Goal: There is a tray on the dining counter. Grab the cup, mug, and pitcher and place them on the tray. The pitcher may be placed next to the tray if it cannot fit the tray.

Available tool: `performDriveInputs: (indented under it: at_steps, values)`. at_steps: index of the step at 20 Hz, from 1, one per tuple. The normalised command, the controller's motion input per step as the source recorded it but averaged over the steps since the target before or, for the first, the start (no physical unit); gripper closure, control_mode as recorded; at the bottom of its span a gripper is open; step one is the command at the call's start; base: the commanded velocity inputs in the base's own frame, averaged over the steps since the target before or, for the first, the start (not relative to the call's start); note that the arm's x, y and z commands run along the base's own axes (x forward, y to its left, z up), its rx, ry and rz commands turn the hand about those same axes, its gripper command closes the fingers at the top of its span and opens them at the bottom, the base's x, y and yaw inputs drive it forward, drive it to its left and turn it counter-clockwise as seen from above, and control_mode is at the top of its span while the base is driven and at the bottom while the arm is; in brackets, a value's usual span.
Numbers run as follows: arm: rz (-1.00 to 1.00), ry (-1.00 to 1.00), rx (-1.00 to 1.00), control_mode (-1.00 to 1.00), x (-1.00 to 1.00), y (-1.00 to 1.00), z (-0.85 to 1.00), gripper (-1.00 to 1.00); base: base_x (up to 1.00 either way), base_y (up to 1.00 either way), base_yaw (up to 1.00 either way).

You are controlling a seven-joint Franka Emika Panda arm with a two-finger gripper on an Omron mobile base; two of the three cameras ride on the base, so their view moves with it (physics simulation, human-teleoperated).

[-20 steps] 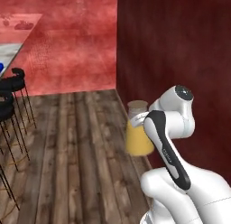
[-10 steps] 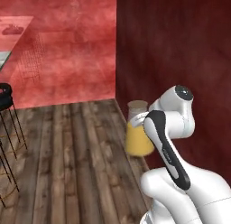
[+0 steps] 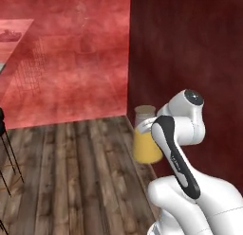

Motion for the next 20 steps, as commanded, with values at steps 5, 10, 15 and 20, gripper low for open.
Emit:
performDriveInputs:
  at_steps: [5, 10, 15, 20]
  values:
    - [0.00, 0.00, 0.00, 1.00, 0.00, 0.00, 0.00, 1.00, 1.00, 0.34, 0.00]
    - [0.00, 0.00, 0.00, 1.00, 0.00, 0.00, 0.00, 1.00, 1.00, 0.38, 0.00]
    - [0.00, 0.00, 0.00, 1.00, 0.00, 0.00, 0.00, 1.00, 1.00, 0.43, 0.00]
    - [0.00, 0.00, 0.00, 1.00, 0.00, 0.00, 0.00, 1.00, 1.00, 0.36, 0.09]
